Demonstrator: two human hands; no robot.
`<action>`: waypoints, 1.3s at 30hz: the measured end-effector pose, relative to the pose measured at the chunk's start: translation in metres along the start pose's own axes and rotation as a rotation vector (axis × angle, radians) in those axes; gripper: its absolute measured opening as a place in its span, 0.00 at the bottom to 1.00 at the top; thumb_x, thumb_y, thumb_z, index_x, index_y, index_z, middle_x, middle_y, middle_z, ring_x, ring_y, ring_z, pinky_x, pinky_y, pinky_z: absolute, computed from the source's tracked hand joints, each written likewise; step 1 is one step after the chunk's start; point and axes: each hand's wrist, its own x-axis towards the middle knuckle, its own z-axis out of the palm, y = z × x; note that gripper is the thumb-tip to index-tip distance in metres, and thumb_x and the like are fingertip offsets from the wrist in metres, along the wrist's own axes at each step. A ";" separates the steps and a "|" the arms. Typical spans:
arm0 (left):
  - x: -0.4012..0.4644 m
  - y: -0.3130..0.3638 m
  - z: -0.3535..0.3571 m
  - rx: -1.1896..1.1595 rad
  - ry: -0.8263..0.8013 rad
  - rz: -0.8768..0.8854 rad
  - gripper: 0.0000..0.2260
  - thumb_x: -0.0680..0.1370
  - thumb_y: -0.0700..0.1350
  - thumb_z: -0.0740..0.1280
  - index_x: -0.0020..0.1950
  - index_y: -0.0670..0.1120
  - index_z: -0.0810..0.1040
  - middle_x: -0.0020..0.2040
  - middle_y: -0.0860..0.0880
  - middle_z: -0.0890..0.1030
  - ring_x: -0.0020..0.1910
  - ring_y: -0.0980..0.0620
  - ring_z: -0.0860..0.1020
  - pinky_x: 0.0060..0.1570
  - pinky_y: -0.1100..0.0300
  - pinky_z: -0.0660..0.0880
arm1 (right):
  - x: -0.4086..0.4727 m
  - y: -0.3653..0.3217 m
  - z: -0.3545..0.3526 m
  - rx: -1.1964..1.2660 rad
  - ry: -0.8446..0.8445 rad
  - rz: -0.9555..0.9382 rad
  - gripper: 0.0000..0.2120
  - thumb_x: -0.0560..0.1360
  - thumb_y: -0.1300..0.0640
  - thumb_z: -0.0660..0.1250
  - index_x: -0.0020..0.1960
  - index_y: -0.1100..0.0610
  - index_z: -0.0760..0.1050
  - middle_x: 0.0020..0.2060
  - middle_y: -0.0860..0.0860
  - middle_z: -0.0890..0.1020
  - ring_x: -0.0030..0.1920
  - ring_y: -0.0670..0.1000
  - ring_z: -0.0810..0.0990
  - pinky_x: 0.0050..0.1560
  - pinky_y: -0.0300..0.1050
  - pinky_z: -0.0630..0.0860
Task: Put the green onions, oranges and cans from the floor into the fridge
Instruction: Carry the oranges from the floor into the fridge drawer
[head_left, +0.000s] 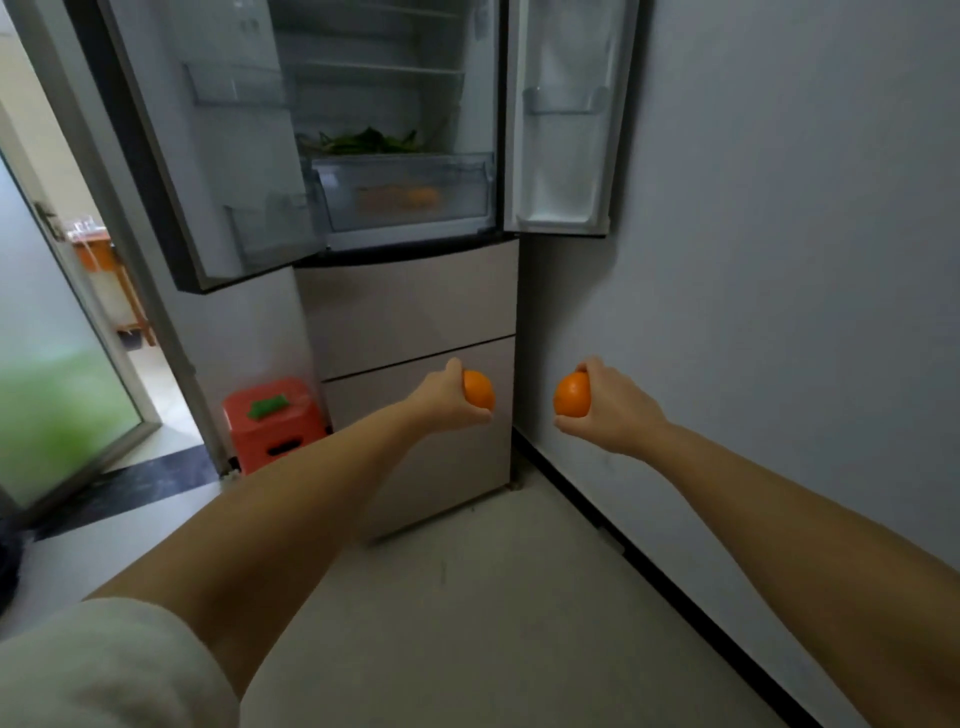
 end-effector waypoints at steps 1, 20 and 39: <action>0.018 0.001 -0.002 0.007 0.000 0.009 0.29 0.72 0.49 0.72 0.67 0.47 0.61 0.61 0.42 0.71 0.52 0.47 0.74 0.48 0.54 0.75 | 0.021 0.006 0.001 0.004 0.004 -0.001 0.32 0.69 0.44 0.73 0.65 0.53 0.63 0.60 0.54 0.73 0.56 0.56 0.74 0.51 0.50 0.73; 0.384 -0.012 -0.155 0.049 0.291 -0.049 0.31 0.71 0.52 0.73 0.67 0.48 0.61 0.60 0.44 0.71 0.52 0.47 0.74 0.47 0.55 0.72 | 0.512 0.004 0.006 0.138 0.036 -0.332 0.37 0.68 0.41 0.72 0.69 0.52 0.59 0.64 0.55 0.72 0.59 0.57 0.74 0.54 0.52 0.75; 0.685 -0.068 -0.426 0.542 0.137 -0.243 0.24 0.71 0.49 0.74 0.62 0.45 0.69 0.55 0.46 0.75 0.45 0.48 0.79 0.32 0.59 0.77 | 0.903 -0.202 -0.010 -0.245 -0.260 -0.670 0.25 0.71 0.47 0.72 0.60 0.52 0.64 0.56 0.54 0.74 0.51 0.55 0.76 0.49 0.49 0.76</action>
